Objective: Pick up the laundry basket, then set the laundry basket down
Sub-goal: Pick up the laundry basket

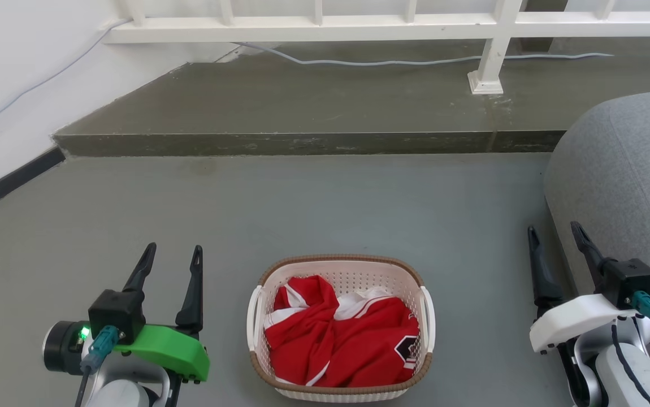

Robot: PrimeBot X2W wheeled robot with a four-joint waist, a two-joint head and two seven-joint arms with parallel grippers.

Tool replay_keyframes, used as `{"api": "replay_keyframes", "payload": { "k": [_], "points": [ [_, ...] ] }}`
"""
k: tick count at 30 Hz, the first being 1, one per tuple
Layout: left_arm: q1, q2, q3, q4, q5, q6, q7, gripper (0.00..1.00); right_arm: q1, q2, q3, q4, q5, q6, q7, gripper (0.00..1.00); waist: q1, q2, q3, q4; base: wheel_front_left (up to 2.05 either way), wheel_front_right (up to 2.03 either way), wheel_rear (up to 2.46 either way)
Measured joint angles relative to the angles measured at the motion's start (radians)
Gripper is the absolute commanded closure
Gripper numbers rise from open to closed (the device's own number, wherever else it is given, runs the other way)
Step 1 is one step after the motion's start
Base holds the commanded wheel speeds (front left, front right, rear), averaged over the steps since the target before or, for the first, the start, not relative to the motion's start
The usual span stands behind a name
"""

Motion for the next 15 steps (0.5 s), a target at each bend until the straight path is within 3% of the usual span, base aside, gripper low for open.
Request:
{"api": "replay_keyframes", "payload": {
  "k": [15],
  "points": [
    [-0.010,0.001,-0.001,-0.008,0.005,0.000,0.002,0.00,-0.003,0.000,-0.002,-0.001,0.003,0.008,0.000,0.00,0.0000,0.0000,0.042,0.002,0.00,0.00,0.00]
  ]
}}
